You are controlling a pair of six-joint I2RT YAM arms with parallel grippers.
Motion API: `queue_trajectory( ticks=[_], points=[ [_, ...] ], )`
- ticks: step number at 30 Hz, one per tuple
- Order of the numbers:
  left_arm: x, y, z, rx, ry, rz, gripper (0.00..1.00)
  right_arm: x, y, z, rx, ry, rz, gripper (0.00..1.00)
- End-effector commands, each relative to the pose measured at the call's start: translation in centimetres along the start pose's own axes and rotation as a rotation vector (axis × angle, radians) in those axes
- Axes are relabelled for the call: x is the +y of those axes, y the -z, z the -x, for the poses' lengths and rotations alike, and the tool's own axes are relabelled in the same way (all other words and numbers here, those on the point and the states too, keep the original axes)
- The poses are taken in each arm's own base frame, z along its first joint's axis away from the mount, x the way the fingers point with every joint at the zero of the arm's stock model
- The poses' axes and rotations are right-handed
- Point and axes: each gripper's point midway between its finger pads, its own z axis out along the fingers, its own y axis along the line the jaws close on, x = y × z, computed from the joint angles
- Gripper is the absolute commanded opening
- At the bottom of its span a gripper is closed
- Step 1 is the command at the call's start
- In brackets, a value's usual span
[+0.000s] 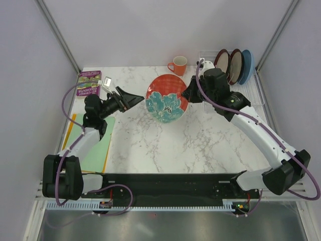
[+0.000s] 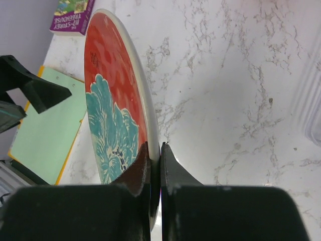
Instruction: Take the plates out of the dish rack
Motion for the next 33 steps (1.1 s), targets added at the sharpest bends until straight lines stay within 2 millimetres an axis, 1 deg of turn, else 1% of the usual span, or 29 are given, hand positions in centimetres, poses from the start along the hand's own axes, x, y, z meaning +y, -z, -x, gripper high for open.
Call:
queue_trajectory(
  ticks=[1,5,6,8,9,10,12,13,15,16,17,18,19,22,23,24,25,26,27,28,29,30,31,32,33],
  points=[
    [1.0,0.0,-0.3,0.000,-0.039,0.027,0.99,5.6,4.5,7.9,-0.291,-0.058,0.227,0.00],
    [1.2,-0.5,-0.8,0.011,-0.029,0.021,0.98,6.3,4.3,7.3,-0.278,-0.088,0.277,0.00],
    [1.0,-0.6,-0.7,0.007,-0.034,0.008,0.99,6.6,4.4,7.4,-0.286,-0.104,0.295,0.00],
    [1.0,-1.2,-1.3,0.018,-0.007,-0.007,0.98,7.0,4.0,6.6,-0.260,-0.118,0.324,0.00],
    [0.9,-1.4,-1.4,0.021,-0.004,-0.019,0.97,7.2,4.0,6.5,-0.259,-0.124,0.338,0.00],
    [0.2,-1.8,-1.5,0.018,-0.018,-0.049,0.96,7.4,3.9,6.3,-0.257,-0.140,0.354,0.00],
    [0.3,-2.5,-2.0,0.030,0.005,-0.065,0.93,7.7,3.9,6.1,-0.252,-0.151,0.374,0.00],
    [-0.3,-2.8,-2.0,0.030,-0.007,-0.093,0.87,7.8,3.8,5.9,-0.251,-0.162,0.380,0.00],
    [-0.1,-3.4,-2.5,0.042,0.016,-0.106,0.73,7.9,3.8,5.8,-0.251,-0.166,0.387,0.00],
    [-0.3,-3.5,-2.8,0.054,0.020,-0.119,0.52,7.8,4.0,5.8,-0.254,-0.168,0.387,0.00],
    [-0.5,-3.6,-2.7,0.051,0.024,-0.130,0.34,7.7,3.8,5.7,-0.251,-0.169,0.384,0.00],
    [-0.3,-3.7,-2.9,0.056,0.032,-0.131,0.20,7.6,3.9,5.7,-0.253,-0.168,0.381,0.00],
    [0.1,-3.6,-3.2,0.060,0.047,-0.123,0.02,7.5,3.8,5.6,-0.254,-0.167,0.377,0.00],
    [0.3,-3.4,-3.6,0.063,0.052,-0.115,0.02,7.3,3.7,5.6,-0.255,-0.160,0.363,0.00],
    [0.7,-3.4,-3.8,0.072,0.058,-0.095,0.02,7.1,3.6,5.5,-0.255,-0.157,0.355,0.00],
    [0.9,-3.5,-3.8,0.077,0.057,-0.077,0.02,6.9,3.7,5.6,-0.255,-0.142,0.342,0.10],
    [1.0,-3.5,-3.4,0.070,0.048,-0.052,0.02,6.3,3.3,5.7,-0.259,-0.139,0.305,0.35],
    [1.4,-3.5,-3.2,0.071,0.003,-0.026,0.02,5.9,3.2,5.7,-0.259,-0.130,0.276,0.48],
    [2.1,-3.6,-3.3,0.100,0.026,0.038,0.02,5.1,3.2,5.7,-0.256,-0.096,0.231,0.63],
    [2.9,-3.6,-2.5,0.075,0.012,0.090,0.02,4.2,3.1,5.9,-0.262,-0.085,0.178,0.89],
    [3.4,-3.4,-2.2,0.073,-0.020,0.124,0.02,2.5,2.9,6.4,-0.290,-0.074,0.084,0.98],
    [4.3,-3.1,-1.3,0.058,-0.012,0.182,0.02,1.4,3.3,6.7,-0.292,-0.034,0.014,0.98],
    [4.8,-2.9,-0.9,0.055,-0.034,0.207,0.02,0.5,3.4,7.0,-0.298,-0.013,-0.035,0.98],
    [5.4,-2.9,-0.5,0.054,-0.040,0.228,0.02,-0.7,3.9,7.6,-0.324,-0.005,-0.104,0.98],
    [6.4,-2.6,0.4,0.043,-0.036,0.284,0.02,-1.2,4.3,8.0,-0.332,0.009,-0.139,0.98]
  ],
)
